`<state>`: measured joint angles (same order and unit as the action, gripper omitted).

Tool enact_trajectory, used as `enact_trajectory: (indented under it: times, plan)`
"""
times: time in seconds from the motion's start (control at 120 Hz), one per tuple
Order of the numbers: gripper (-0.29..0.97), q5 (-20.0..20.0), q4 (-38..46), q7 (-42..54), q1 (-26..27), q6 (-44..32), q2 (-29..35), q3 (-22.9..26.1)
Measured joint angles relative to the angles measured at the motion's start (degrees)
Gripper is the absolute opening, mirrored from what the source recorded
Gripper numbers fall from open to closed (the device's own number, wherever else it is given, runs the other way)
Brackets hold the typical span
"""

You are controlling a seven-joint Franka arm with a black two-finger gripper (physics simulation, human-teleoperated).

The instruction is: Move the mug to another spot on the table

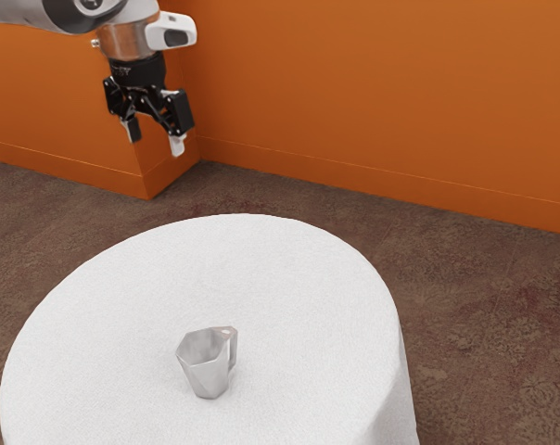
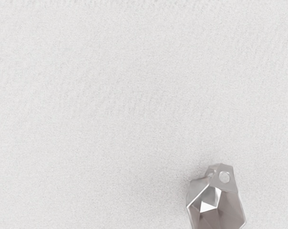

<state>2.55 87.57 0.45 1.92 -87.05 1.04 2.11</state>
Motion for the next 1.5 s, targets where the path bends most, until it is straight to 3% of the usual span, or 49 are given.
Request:
enact_trajectory:
  times: [0.275,0.375,0.758,1.5]
  plan:
    - [0.68,0.01,-0.13,2.46,-1.30,-1.11,0.09,0.24]
    - [0.68,0.84,-1.23,3.51,-3.70,-1.18,0.07,2.53]
    - [0.68,2.64,-0.90,6.83,-0.77,-1.98,-10.42,3.80]
    - [0.68,1.84,15.26,6.58,-0.26,-13.66,-13.86,3.96]
